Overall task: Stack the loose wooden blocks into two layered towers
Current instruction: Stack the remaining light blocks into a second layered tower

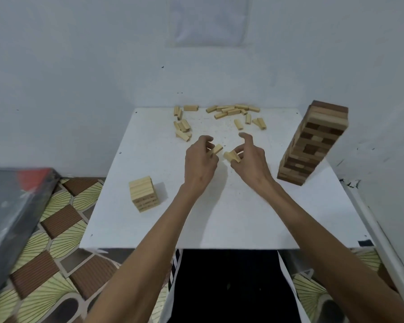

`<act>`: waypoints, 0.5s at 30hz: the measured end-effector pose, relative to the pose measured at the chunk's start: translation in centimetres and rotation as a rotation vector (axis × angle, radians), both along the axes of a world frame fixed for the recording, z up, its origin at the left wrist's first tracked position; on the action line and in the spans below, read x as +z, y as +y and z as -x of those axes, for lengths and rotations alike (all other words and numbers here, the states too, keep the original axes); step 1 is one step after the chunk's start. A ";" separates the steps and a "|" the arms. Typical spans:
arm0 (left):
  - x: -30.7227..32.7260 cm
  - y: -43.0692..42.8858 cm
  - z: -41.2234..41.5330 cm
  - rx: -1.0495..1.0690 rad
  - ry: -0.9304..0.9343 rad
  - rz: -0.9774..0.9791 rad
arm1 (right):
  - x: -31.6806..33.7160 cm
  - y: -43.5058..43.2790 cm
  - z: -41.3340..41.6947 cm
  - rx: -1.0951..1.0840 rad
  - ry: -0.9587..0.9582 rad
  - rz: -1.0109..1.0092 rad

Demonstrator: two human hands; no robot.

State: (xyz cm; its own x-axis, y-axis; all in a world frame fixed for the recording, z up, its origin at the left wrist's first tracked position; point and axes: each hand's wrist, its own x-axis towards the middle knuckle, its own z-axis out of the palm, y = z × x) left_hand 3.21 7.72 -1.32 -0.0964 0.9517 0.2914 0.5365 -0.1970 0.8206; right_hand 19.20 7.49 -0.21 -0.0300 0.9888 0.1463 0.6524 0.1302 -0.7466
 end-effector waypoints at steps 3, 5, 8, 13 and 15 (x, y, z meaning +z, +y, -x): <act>-0.8 -4.1 0.5 -0.003 0.052 -0.079 | -0.4 -4.1 -0.1 0.062 0.009 0.052; -1.8 -6.3 1.2 0.011 0.092 -0.099 | -0.9 -6.5 0.1 0.105 -0.028 0.064; -3.1 -8.3 2.1 0.026 0.112 -0.055 | -1.8 -8.5 0.3 0.154 -0.055 0.087; -4.1 -9.5 2.7 0.032 0.203 0.023 | -3.2 -9.3 0.5 0.183 -0.134 -0.003; -4.4 -9.3 2.9 0.039 0.215 0.032 | -3.5 -9.3 0.6 0.173 -0.161 -0.049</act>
State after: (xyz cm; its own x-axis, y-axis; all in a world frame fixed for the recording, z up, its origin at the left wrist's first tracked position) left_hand 0.28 -1.57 -5.67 -0.0725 0.9575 0.2793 0.7063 -0.1484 0.6922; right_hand 18.65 -1.79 -3.73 -0.2253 0.9588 0.1731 0.7272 0.2837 -0.6250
